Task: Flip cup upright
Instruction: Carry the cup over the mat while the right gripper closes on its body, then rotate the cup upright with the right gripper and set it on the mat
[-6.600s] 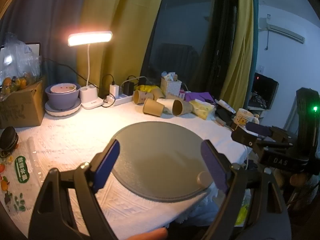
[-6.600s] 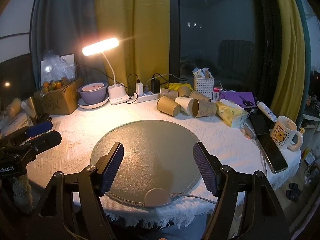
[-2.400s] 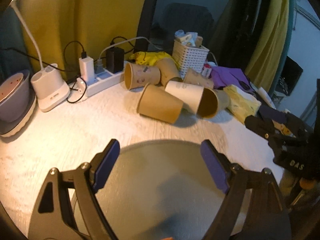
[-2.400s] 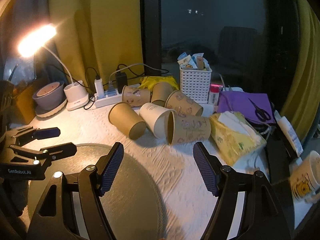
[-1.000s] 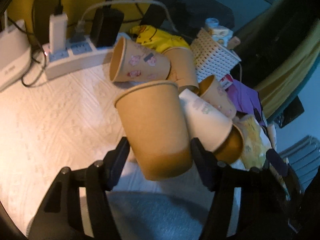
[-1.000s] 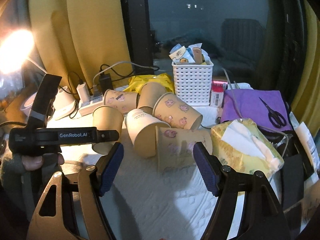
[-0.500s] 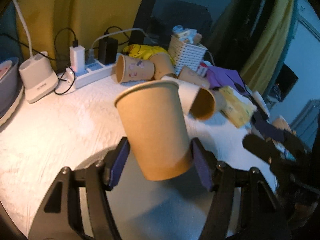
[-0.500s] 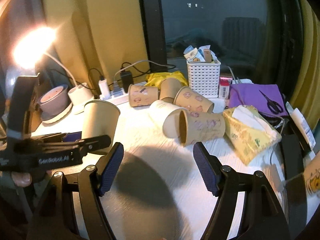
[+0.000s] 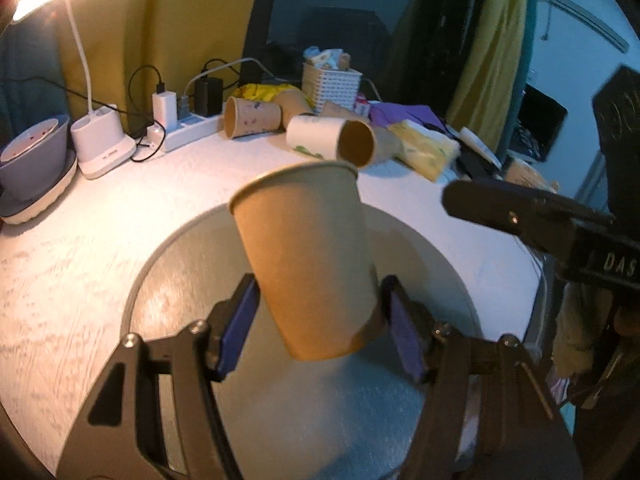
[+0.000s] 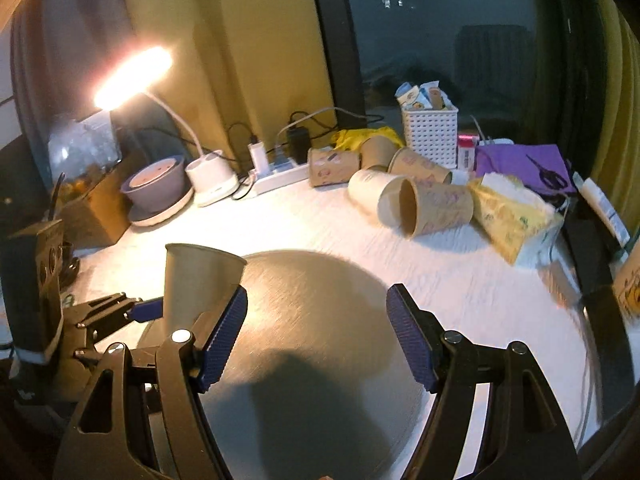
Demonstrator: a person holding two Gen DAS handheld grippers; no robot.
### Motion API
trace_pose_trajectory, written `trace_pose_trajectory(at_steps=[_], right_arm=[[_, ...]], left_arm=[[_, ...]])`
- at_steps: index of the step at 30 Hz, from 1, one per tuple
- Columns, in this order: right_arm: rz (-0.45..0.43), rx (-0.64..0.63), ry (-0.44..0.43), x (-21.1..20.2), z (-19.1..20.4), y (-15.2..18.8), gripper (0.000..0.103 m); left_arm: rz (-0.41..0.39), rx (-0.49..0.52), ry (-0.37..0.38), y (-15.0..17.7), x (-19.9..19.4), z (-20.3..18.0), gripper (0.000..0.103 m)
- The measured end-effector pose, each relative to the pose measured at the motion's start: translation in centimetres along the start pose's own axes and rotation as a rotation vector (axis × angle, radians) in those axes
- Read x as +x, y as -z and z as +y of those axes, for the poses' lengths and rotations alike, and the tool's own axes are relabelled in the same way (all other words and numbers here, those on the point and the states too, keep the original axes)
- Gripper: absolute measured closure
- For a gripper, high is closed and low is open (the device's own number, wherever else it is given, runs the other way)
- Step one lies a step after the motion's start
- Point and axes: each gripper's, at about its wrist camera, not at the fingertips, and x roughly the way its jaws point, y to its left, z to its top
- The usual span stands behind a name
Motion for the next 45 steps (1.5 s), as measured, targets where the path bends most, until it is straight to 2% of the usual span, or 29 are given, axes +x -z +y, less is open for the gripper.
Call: trace_pose_trajectory(at_steps=[5, 12, 15, 29, 37, 40, 42, 45], right_arm=[[0.011, 0.032, -0.045, -1.5, 1.1, 1.7, 0.028], [0.045, 0.095, -0.174, -3.0, 2.6, 3.8, 0.028], [0.063, 0.121, -0.23, -3.2, 3.3, 4.3, 0.028], [0.122, 0.13, -0.352, -3.7, 6.2, 6.3, 0.028], [0.125, 0.155, -0.401, -3.9, 5.6, 6.4, 0.028], [0.135, 0.158, -0.395, -3.5, 5.2, 6.4, 0.034], [0.141, 0.164, -0.392, -3.1, 5.0, 6.4, 0.035], [0.143, 0.161, -0.376, -2.6, 4.9, 6.1, 0.035]], left_arm=[[-0.03, 0.055, -0.02, 2.5, -1.6, -1.2, 0.039], [-0.086, 0.093, -0.033, 5.6, -3.6, -2.1, 0.039], [-0.111, 0.107, -0.025, 6.7, -4.5, -2.5, 0.039], [-0.236, 0.264, 0.035, 9.9, -8.9, -5.7, 0.039], [-0.24, 0.288, 0.065, 10.2, -8.8, -6.7, 0.039], [-0.224, 0.273, 0.074, 9.9, -8.3, -6.5, 0.039], [-0.202, 0.261, 0.078, 9.8, -7.8, -6.3, 0.038], [-0.183, 0.242, 0.082, 9.8, -7.3, -6.0, 0.024]])
